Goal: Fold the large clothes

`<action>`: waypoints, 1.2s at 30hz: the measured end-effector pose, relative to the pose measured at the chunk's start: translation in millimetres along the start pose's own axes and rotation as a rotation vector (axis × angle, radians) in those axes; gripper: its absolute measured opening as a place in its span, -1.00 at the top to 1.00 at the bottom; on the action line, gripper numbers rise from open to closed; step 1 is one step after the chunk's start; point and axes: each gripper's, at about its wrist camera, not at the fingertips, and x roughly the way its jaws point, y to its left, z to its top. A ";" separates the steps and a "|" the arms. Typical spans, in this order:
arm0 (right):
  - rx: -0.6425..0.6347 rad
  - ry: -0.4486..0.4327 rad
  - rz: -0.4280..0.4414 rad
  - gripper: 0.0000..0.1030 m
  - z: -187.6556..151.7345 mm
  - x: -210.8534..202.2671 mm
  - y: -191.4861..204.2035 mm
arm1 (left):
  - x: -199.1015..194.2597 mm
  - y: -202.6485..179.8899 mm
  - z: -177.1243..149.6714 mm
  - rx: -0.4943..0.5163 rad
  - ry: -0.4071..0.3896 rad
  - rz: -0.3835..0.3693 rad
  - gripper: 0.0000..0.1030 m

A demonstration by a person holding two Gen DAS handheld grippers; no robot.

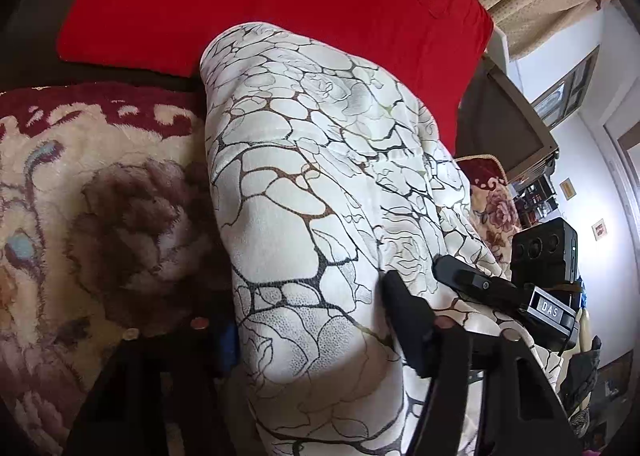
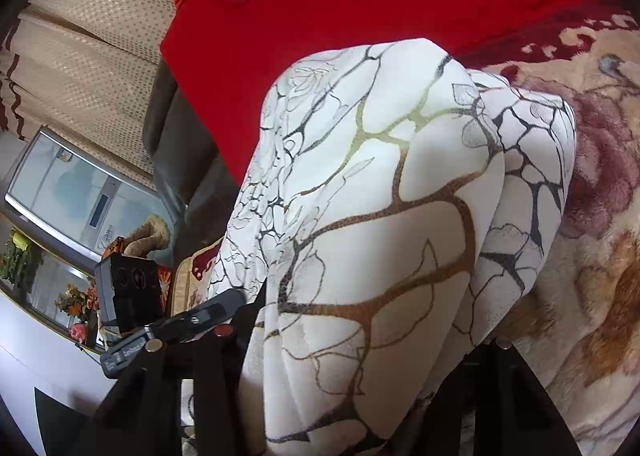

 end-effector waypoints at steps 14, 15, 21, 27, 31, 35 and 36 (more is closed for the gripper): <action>-0.132 0.026 0.118 0.04 -11.0 9.0 74.3 | -91.1 -0.7 -21.5 0.013 -0.156 0.128 -0.12; -0.145 0.039 0.128 0.04 -14.6 15.5 81.8 | -98.4 2.7 -27.4 0.003 -0.163 0.147 -0.12; -0.182 0.116 0.136 0.05 -43.7 50.1 101.8 | -110.0 29.0 -54.6 -0.066 -0.123 0.244 -0.14; -0.086 0.184 0.095 -0.04 -68.5 82.2 69.6 | -90.9 24.6 -73.2 -0.054 -0.112 0.338 -0.42; -0.042 0.190 0.027 -0.26 -64.0 67.2 70.3 | -112.4 25.3 -85.1 -0.041 -0.124 0.383 -0.46; -0.141 0.145 -0.118 -0.34 -62.8 36.2 95.2 | -151.5 5.7 -105.3 0.030 -0.234 0.460 -0.46; -0.189 0.117 -0.167 -0.34 -65.6 24.5 104.0 | -157.8 -0.1 -112.7 0.043 -0.262 0.480 -0.47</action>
